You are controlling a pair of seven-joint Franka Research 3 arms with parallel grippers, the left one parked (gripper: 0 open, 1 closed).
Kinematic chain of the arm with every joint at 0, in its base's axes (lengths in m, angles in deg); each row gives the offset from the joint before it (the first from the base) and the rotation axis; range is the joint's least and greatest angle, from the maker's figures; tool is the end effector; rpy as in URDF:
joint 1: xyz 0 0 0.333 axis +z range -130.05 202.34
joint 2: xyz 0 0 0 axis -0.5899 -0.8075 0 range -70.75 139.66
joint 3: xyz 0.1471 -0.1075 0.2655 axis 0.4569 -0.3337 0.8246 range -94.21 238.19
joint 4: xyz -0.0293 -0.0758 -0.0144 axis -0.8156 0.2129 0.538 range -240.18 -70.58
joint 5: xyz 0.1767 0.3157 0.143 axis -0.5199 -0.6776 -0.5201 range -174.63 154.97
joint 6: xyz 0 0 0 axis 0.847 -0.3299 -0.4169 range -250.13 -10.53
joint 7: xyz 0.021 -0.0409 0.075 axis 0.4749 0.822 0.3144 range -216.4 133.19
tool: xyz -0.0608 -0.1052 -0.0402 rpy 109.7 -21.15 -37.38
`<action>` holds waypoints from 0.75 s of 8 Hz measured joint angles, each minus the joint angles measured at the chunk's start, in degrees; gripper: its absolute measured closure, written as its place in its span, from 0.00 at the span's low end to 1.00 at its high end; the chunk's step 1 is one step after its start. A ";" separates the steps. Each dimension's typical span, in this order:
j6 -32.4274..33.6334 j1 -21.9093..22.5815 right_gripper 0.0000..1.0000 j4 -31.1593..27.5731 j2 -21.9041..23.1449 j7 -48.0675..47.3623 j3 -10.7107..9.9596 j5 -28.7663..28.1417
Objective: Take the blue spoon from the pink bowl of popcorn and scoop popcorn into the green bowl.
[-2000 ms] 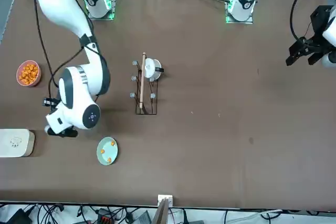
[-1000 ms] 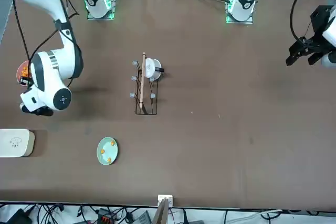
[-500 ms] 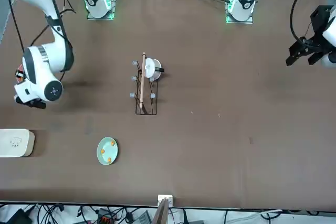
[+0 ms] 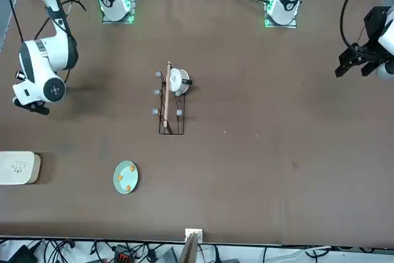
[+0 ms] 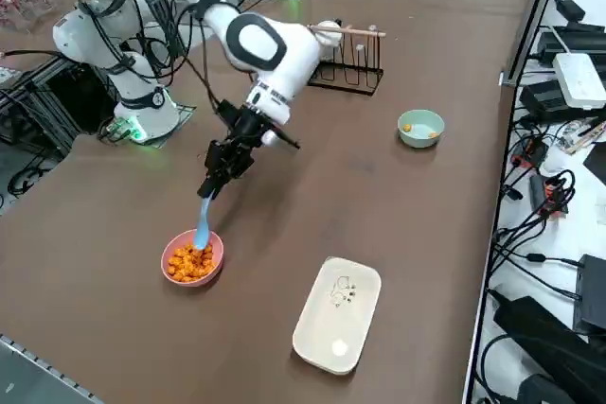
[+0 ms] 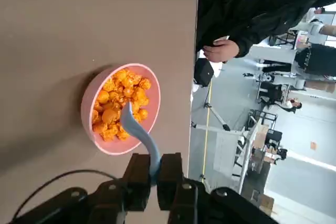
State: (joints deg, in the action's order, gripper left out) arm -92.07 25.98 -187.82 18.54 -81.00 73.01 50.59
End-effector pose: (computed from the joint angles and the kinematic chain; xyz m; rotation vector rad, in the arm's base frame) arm 0.4971 -0.1658 0.2587 2.1334 -0.2179 -0.3143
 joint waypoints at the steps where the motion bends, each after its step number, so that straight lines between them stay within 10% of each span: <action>1: -1.79 -1.37 0.86 -1.79 0.48 -0.75 -0.01 1.60; 3: -4.52 -2.69 0.74 -2.55 0.69 -0.91 -0.01 2.57; 6: -6.32 -2.72 0.23 -2.39 0.82 -1.29 0.11 2.56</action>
State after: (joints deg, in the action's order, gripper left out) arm -98.39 23.26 -190.21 19.36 -82.29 73.11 53.16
